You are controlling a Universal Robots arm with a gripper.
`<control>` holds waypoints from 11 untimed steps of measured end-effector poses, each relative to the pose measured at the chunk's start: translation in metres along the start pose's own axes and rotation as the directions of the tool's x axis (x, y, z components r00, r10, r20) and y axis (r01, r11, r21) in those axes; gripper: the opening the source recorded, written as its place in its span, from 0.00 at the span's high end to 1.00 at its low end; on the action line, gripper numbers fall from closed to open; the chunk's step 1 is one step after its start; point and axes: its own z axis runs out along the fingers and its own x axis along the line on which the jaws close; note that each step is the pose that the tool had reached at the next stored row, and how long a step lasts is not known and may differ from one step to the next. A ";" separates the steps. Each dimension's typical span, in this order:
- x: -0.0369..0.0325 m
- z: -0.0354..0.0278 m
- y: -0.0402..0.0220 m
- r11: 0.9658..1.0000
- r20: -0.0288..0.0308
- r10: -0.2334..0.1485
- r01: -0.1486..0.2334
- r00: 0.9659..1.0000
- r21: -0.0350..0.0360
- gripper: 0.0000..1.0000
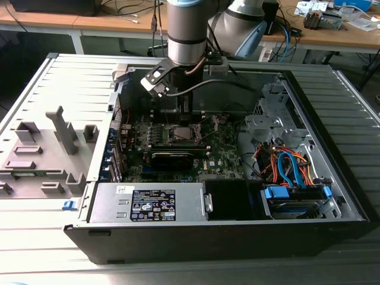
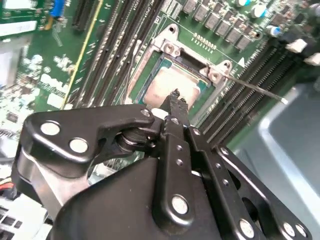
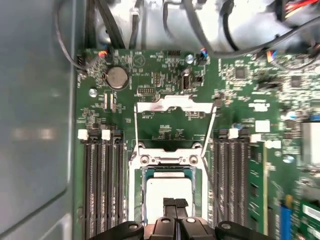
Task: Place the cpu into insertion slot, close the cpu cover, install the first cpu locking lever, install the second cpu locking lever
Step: 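Place the cpu into insertion slot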
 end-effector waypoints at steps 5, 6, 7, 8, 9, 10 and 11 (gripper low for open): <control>-0.0020 -0.0309 0.0007 1.000 0.000 0.000 0.000 1.000 0.000 0.89; -0.0023 -0.0352 0.0008 1.000 0.000 0.000 0.000 1.000 0.000 0.89; -0.0023 -0.0355 0.0008 1.000 0.000 0.000 0.000 1.000 0.000 0.89; -0.0023 -0.0355 0.0008 1.000 0.000 0.000 0.000 1.000 0.000 0.89; -0.0023 -0.0356 0.0008 1.000 0.000 0.000 0.000 1.000 0.000 0.89; -0.0023 -0.0356 0.0008 1.000 0.000 0.000 0.000 1.000 0.000 0.89; -0.0023 -0.0357 0.0008 1.000 0.000 0.000 0.000 1.000 0.000 0.89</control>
